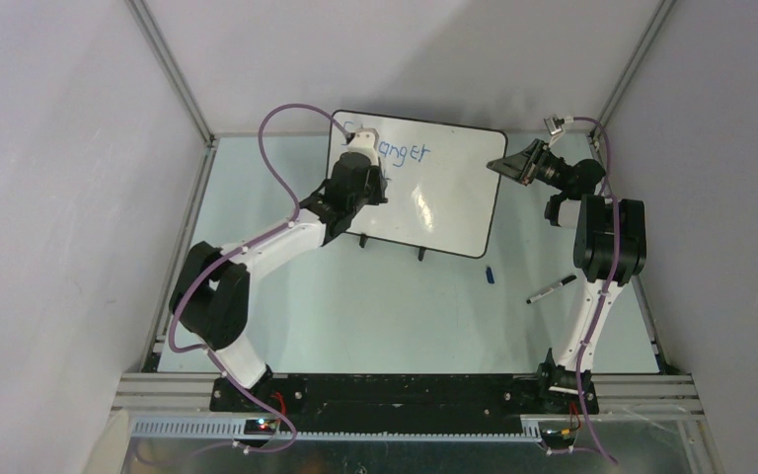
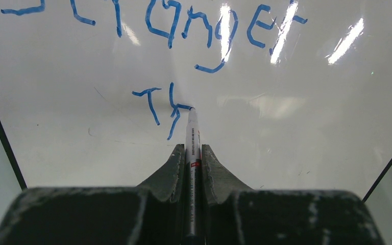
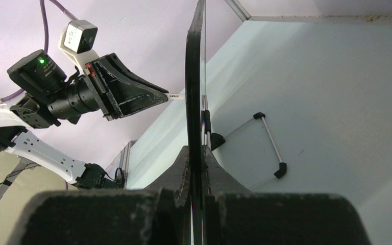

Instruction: Write a sentence on the whiteboard

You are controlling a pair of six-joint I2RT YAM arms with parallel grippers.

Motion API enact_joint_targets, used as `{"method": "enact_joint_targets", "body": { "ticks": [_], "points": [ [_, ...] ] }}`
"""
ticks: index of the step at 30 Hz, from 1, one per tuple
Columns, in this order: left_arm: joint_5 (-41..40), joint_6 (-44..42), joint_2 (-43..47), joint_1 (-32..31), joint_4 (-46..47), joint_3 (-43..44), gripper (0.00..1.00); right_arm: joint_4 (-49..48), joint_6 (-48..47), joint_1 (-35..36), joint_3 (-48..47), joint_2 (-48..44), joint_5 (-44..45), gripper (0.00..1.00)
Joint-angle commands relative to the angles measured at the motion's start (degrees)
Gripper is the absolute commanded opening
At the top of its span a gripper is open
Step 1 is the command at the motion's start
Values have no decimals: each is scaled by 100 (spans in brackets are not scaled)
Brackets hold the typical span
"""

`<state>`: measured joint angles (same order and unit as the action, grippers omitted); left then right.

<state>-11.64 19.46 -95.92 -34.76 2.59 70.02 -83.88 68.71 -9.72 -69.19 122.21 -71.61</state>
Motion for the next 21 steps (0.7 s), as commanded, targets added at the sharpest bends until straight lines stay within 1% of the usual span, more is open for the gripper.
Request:
{"method": "enact_joint_targets", "body": {
  "ticks": [1, 7, 21],
  "points": [
    [27, -10, 154, -44, 138, -152, 0, -243, 253, -30, -29, -440, -54, 0],
    [-100, 8, 178, -74, -38, -209, 0, -242, 253, -30, -29, -435, -54, 0],
    [-217, 23, 383, -105, -32, -411, 0, -243, 248, -23, -26, -430, -50, 0]
  ]
}}
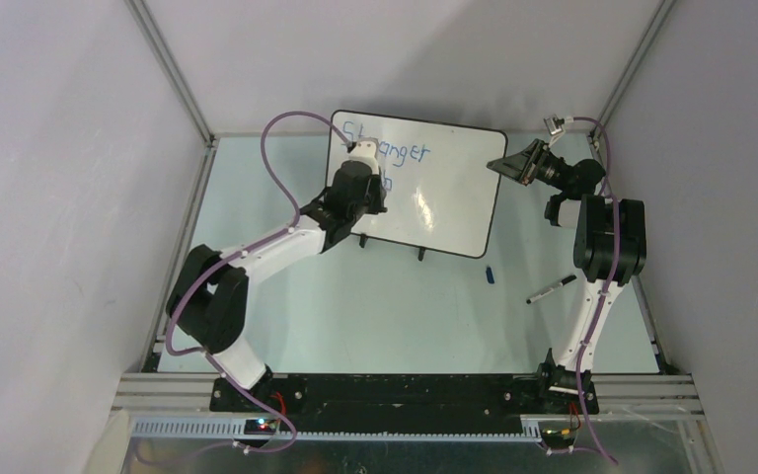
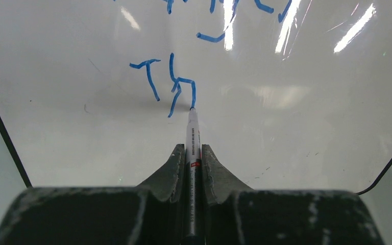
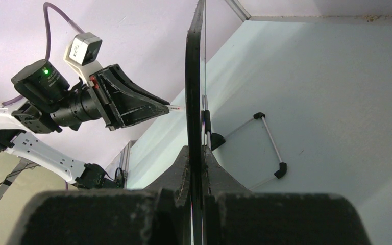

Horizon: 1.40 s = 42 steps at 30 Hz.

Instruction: Write a sentence on the whiteboard

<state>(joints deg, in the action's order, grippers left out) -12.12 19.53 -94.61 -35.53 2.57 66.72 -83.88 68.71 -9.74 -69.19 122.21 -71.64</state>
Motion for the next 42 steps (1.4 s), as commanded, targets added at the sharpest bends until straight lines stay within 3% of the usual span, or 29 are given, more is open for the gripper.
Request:
{"method": "enact_joint_targets", "body": {
  "ticks": [1, 4, 10, 19, 27, 33, 35, 39, 42],
  "points": [
    [-166, 12, 255, -26, -9, -80, 0, -243, 251, -20, -27, -434, -51, 0],
    [-260, 59, 412, -35, 106, -161, 0, -239, 250, -19, -25, -433, -52, 0],
    [-365, 83, 1270, -41, 1221, -1014, 0, -237, 246, -19, -26, -435, -52, 0],
    [-153, -17, 1471, -34, 1470, -1161, 0, -249, 248, -19, -26, -435, -27, 0],
    [-1206, 773, 1474, -29, 1458, -821, 0, -243, 338, -11, -27, -412, 18, 0],
    [-2043, -92, 1694, -18, 2538, -1333, 0, -244, 374, -18, -27, -445, 12, 0],
    [-2190, -201, 1769, -10, 2461, -1343, 0, -244, 375, -24, -30, -445, 10, 0],
    [-2085, -401, 1736, 15, 2160, -1347, 0, -250, 389, -28, -25, -421, 16, 0],
    [-1470, -538, 1789, 10, 2639, -1784, 0, -247, 388, -28, -25, -417, 18, 0]
  ]
}}
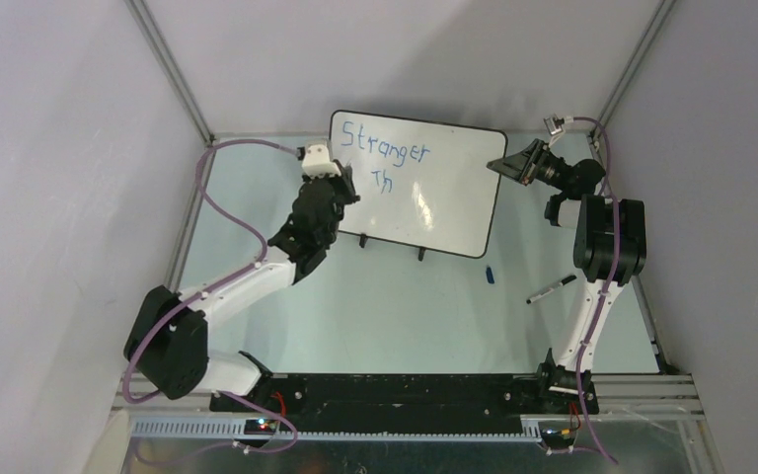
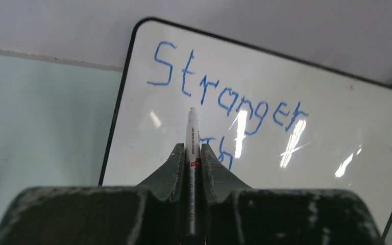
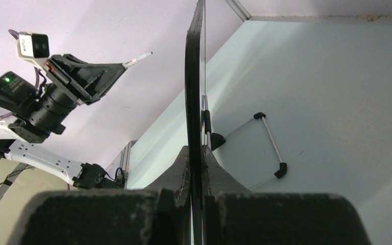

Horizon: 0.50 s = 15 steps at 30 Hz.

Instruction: Write a sentence on the whiteboard

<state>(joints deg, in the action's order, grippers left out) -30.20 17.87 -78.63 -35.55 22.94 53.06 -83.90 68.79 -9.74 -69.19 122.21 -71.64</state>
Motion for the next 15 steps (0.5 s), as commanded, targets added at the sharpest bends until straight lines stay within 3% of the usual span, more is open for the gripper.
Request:
{"method": "enact_joint_targets", "body": {
  "ticks": [1, 8, 15],
  "points": [
    [483, -389, 256, 13, 933, -674, 0, -247, 380, -28, -27, -413, 18, 0],
    [1294, -351, 174, -16, 1743, -1205, 0, -247, 370, -2, -26, -419, 27, 0],
    [1635, -302, -371, -116, 2283, -1177, 0, -242, 366, -2, -29, -426, 33, 0]
  ]
}}
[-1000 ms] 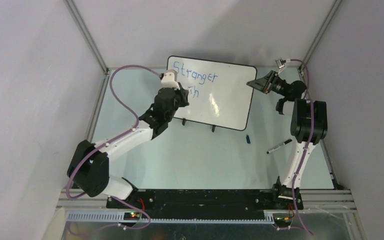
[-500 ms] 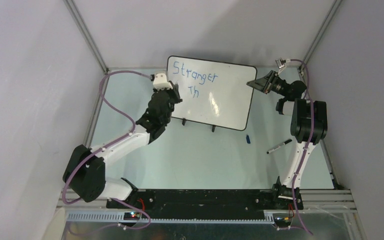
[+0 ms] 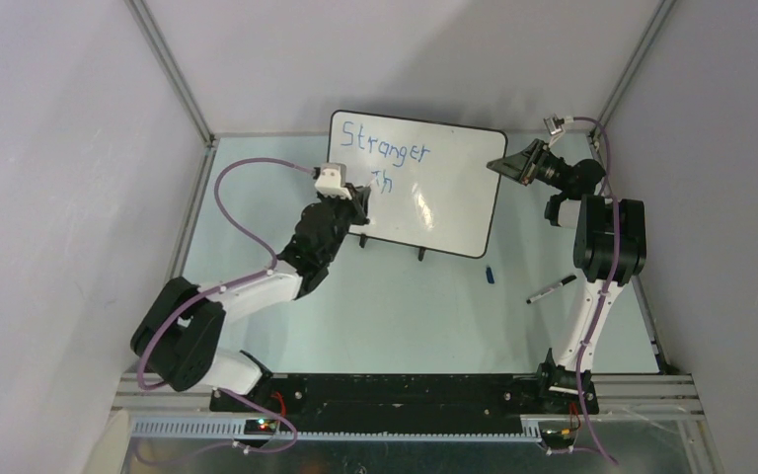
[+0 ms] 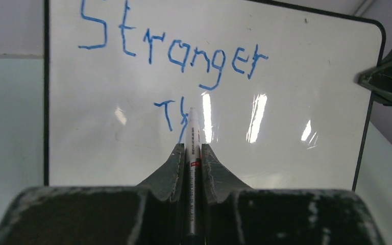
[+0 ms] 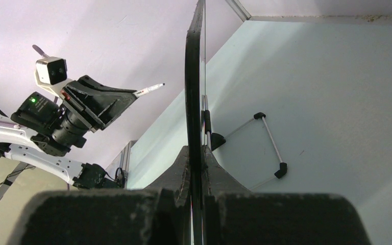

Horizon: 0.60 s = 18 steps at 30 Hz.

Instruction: Write a sentence on the whiteboard

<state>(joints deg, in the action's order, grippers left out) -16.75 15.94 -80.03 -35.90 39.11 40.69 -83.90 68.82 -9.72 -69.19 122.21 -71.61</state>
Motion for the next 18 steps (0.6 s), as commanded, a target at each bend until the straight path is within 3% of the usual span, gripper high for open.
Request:
{"method": "enact_joint_targets", "body": {
  "ticks": [1, 15, 18],
  "points": [
    [289, -105, -294, -91, 650, 108, 0, -237, 358, -4, -30, -422, 35, 0],
    [357, 63, -707, -166, 168, 601, 0, -235, 361, -6, -26, -422, 16, 0],
    [385, 54, -499, -195, -350, 830, 0, -245, 377, -42, -29, -423, 27, 0]
  ]
}}
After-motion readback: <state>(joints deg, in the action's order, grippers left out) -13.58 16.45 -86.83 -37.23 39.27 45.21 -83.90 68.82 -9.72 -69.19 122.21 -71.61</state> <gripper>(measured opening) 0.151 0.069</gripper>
